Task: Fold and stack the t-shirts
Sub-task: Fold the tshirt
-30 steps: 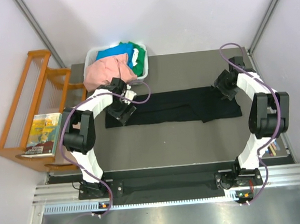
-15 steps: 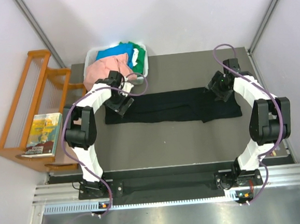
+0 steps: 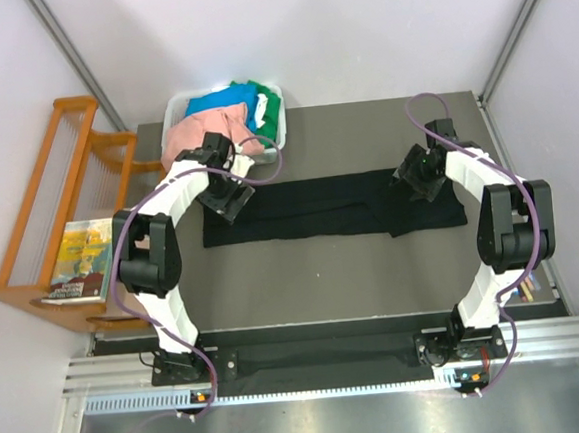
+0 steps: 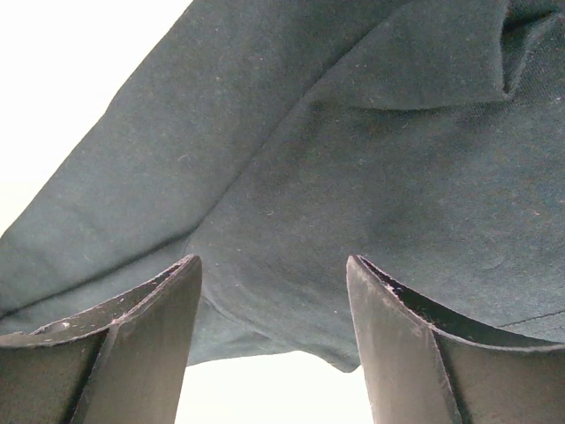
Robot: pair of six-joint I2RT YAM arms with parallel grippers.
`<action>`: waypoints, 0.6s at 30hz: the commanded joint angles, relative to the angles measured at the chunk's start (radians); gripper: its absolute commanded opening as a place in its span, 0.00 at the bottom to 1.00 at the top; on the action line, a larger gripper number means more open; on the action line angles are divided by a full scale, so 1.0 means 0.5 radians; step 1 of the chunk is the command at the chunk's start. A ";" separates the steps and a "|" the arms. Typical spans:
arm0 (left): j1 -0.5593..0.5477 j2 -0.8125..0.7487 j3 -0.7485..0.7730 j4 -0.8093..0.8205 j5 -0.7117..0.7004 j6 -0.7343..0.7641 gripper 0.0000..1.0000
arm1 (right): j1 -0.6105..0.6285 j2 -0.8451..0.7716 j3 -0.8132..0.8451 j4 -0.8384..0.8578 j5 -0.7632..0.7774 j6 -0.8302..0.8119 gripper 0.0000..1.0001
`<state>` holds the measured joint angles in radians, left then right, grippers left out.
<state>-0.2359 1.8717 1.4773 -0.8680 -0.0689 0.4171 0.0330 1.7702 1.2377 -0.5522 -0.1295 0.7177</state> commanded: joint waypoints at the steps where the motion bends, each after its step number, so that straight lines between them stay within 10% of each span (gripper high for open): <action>1: 0.015 -0.126 0.049 -0.050 0.015 0.003 0.99 | 0.023 0.021 0.040 0.049 -0.011 0.000 0.67; 18: 0.021 -0.123 -0.353 0.153 -0.019 -0.043 0.99 | 0.002 -0.009 0.007 0.055 -0.039 -0.018 0.66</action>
<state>-0.2302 1.8591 1.3251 -0.8082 -0.0769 0.3988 0.0326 1.7805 1.2377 -0.5461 -0.1371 0.7170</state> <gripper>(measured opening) 0.986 0.663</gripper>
